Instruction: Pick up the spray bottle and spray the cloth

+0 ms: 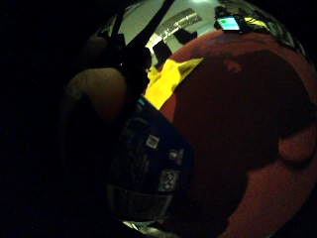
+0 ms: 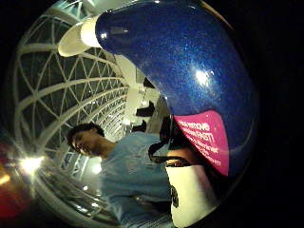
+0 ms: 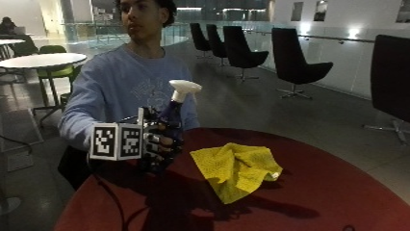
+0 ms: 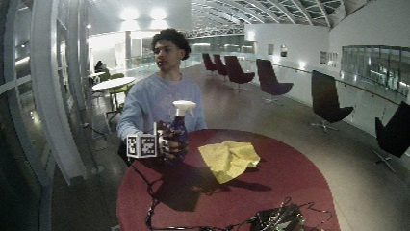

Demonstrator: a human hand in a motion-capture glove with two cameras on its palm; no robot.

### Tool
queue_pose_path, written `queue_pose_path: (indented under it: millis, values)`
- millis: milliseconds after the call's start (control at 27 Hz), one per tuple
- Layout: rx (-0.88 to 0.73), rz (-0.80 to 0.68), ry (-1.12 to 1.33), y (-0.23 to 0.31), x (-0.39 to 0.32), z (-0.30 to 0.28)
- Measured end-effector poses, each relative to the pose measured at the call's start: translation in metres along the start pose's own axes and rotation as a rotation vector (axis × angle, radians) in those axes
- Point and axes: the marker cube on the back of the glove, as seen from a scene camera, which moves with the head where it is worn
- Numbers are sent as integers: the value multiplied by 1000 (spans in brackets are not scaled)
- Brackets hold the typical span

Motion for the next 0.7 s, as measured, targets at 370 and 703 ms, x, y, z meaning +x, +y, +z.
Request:
queue_pose_path:
  millis: [370,703]
  values:
    - [-228,252,-85,-25,-19,11]
    - [-282,388,-54,-26,-18,17]
